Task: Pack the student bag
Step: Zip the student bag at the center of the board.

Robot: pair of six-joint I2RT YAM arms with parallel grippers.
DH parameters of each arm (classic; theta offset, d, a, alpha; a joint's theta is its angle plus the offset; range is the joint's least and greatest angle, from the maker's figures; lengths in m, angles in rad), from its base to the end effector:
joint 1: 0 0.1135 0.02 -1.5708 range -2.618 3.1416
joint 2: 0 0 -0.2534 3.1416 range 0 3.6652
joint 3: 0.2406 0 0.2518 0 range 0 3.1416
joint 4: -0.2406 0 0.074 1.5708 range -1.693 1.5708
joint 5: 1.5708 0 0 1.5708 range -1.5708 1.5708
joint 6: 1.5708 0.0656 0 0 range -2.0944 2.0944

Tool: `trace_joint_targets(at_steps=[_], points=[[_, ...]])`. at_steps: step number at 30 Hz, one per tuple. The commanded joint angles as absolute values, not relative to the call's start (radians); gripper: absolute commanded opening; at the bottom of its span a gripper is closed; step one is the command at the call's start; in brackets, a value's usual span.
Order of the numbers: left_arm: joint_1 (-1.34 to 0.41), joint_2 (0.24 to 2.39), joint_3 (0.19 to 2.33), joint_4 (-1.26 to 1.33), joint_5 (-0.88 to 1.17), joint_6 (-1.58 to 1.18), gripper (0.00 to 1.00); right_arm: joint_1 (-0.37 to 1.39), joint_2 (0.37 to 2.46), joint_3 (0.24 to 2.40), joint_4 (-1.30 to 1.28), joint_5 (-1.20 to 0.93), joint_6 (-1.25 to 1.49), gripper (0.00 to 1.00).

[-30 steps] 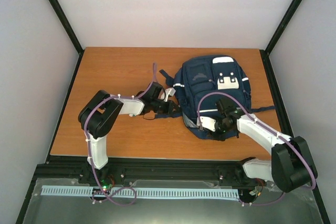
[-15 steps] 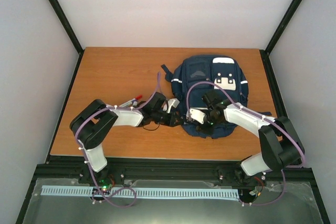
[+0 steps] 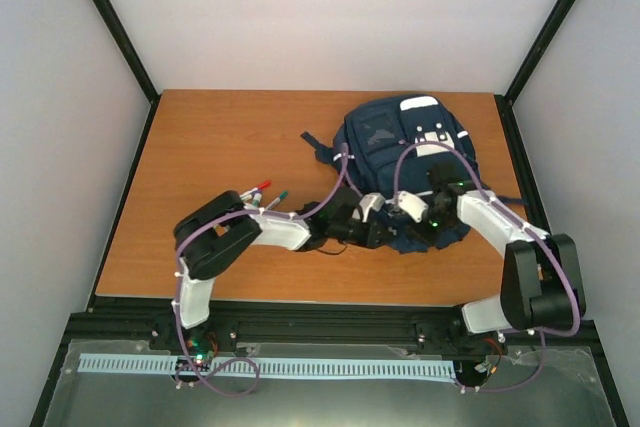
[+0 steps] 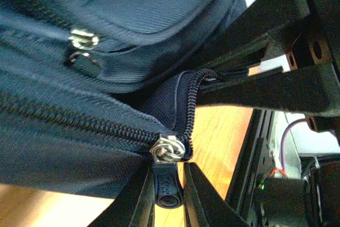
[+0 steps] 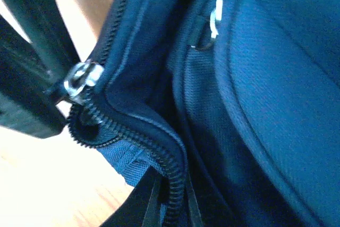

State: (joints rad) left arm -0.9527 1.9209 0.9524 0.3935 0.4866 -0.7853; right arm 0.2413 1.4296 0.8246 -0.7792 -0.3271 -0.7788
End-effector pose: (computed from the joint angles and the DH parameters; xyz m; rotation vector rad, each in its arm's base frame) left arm 0.2101 -0.3484 0.1122 0.5379 2.4305 -1.4194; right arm 0.2327 0.0790 0.1409 -1.4306 2.4671 0.3828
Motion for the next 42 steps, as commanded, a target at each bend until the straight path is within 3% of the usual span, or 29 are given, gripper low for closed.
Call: trace_joint_targets(at_steps=[1, 4, 8, 10, 14, 18, 33, 42], points=[[-1.060, 2.029, 1.153, 0.418, 0.620, -0.792, 0.22, 0.079, 1.334, 0.836, -0.605, -0.301, -0.910, 0.09], [-1.063, 2.010, 1.177, 0.361, 0.601, -0.759, 0.40, -0.047, 1.299, 0.817, -0.626, -0.322, -0.976, 0.09], [-1.058, 1.945, 1.185, 0.211, 0.558, -0.674, 0.50, -0.211, 1.298, 0.819, -0.668, -0.360, -1.043, 0.13], [-1.048, 1.918, 1.178, 0.162, 0.545, -0.660, 0.53, -0.263, 1.309, 0.828, -0.695, -0.361, -1.055, 0.20], [-1.020, 1.865, 1.139, 0.132, 0.495, -0.672, 0.57, -0.311, 1.261, 0.826, -0.756, -0.388, -1.045, 0.45], [-0.969, 1.841, 1.113, 0.127, 0.422, -0.765, 0.61, -0.311, 1.152, 0.815, -0.826, -0.419, -1.023, 0.55], [-0.875, 2.049, 1.362, 0.056, 0.295, -1.076, 0.59, -0.244, 1.019, 0.788, -0.941, -0.484, -0.906, 0.54], [-0.782, 2.117, 1.294, 0.185, 0.296, -1.261, 0.52, -0.146, 1.097, 0.741, -0.899, -0.406, -0.853, 0.53]])
